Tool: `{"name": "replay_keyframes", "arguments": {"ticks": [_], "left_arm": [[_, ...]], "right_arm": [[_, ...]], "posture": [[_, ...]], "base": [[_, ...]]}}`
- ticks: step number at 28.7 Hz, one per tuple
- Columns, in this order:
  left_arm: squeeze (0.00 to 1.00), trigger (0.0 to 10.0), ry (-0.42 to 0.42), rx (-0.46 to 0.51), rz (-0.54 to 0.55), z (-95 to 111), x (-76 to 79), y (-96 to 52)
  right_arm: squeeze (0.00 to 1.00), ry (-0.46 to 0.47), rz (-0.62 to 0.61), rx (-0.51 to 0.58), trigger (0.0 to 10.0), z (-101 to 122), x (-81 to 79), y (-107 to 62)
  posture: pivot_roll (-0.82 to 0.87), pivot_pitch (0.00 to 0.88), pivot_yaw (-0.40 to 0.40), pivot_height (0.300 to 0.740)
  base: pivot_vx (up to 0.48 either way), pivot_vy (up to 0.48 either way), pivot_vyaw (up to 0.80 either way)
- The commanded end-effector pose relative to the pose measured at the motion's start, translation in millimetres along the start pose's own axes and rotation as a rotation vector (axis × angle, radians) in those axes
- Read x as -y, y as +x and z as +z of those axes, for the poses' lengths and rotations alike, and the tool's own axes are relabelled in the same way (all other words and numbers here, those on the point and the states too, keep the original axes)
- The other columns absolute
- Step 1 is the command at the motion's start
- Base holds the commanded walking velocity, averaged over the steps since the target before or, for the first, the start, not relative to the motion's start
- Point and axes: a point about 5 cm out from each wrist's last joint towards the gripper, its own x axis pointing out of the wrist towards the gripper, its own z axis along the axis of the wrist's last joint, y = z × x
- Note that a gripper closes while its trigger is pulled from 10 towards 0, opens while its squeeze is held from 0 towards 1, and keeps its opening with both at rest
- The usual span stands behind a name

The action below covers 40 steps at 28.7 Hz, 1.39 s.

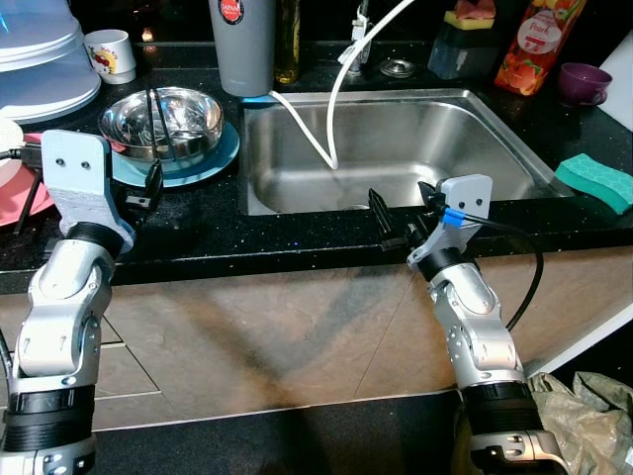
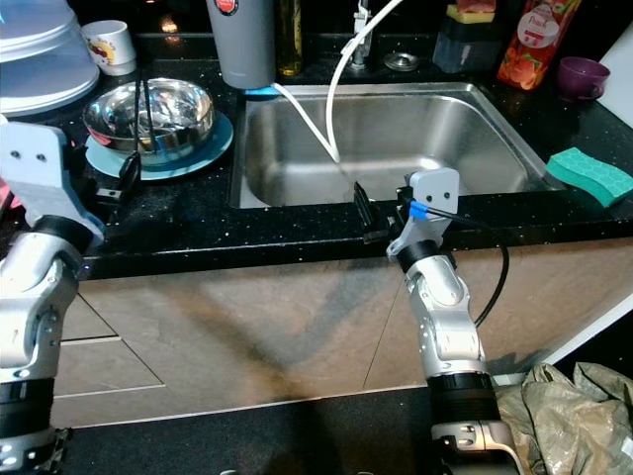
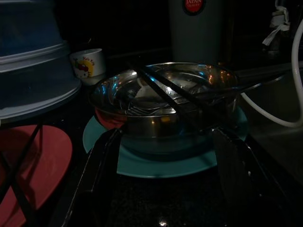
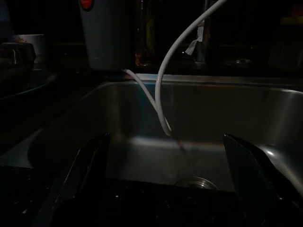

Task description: Kitchen organization

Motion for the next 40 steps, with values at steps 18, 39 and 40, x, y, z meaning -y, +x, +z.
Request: {"name": "replay_keyframes", "arguments": {"ticks": [18, 39, 40], "left_arm": [[0.0, 10.0, -0.02, -0.005, -0.024, -7.2, 7.2, 16.8], [0.0, 10.0, -0.011, -0.009, -0.044, -8.8, 12.5, 22.7], [0.0, 10.0, -0.01, -0.009, -0.043, -8.9, 12.5, 23.4]], "right_arm": [[0.0, 0.036, 0.074, -0.013, 10.0, 1.3, -8.2, -0.5], [0.0, 0.129, 0.275, -0.002, 10.0, 10.8, -35.0, -1.8], [0.0, 0.129, 0.276, -0.002, 10.0, 11.1, -34.8, -2.1]], "posture": [[0.01, 0.108, -0.029, 0.74], [0.01, 0.102, -0.027, 0.74], [0.01, 0.102, -0.027, 0.74]], "base": [[0.0, 0.0, 0.0], [0.0, 0.0, 0.0], [0.0, 0.0, 0.0]]}}
